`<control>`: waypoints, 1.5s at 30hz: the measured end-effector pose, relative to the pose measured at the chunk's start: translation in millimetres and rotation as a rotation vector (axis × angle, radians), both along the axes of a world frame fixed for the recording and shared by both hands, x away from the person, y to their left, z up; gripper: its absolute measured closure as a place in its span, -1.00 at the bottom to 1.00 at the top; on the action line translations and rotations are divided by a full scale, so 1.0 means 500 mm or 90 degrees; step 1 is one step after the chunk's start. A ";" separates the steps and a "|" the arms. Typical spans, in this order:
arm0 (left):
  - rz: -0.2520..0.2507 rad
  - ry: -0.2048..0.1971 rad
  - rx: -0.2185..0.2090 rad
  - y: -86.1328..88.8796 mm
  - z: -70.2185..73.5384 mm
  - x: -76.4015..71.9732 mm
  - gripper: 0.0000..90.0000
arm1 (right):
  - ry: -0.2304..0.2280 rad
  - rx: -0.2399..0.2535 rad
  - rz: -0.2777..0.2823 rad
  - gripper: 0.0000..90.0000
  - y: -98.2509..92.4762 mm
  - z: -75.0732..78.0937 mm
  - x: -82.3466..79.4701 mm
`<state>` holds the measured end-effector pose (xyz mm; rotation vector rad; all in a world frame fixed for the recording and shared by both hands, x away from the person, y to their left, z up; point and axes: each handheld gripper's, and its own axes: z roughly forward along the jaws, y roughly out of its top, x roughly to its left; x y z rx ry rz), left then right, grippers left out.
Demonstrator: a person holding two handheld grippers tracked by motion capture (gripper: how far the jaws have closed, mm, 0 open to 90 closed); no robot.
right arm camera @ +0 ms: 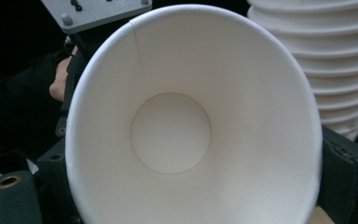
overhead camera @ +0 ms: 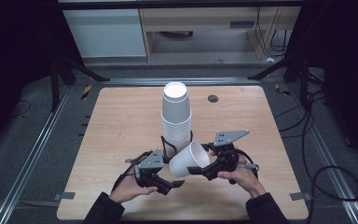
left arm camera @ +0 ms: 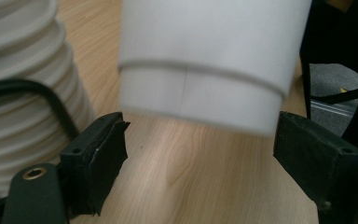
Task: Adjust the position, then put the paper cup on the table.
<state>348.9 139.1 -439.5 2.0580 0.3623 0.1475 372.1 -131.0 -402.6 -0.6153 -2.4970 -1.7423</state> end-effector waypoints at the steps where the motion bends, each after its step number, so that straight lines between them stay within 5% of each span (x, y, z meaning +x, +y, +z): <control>1: 0.008 0.001 0.001 0.008 0.001 0.001 -0.64 | -0.006 -0.003 -0.007 -0.79 -0.004 0.003 0.000; 9: 0.085 0.011 -0.005 0.078 0.001 0.004 -0.63 | -0.030 -0.013 -0.058 -0.79 -0.033 0.020 0.005; 25: 0.193 0.032 -0.033 0.172 0.000 0.011 -0.63 | -0.059 -0.088 -0.210 -0.80 -0.105 0.048 0.024; 36: 0.302 0.055 -0.007 0.216 -0.029 0.033 -0.62 | -0.062 -0.143 -0.319 -0.79 -0.143 0.047 0.049; 45: 0.356 0.060 0.012 0.240 -0.033 0.041 -0.62 | -0.056 -0.185 -0.390 -0.80 -0.166 0.053 0.078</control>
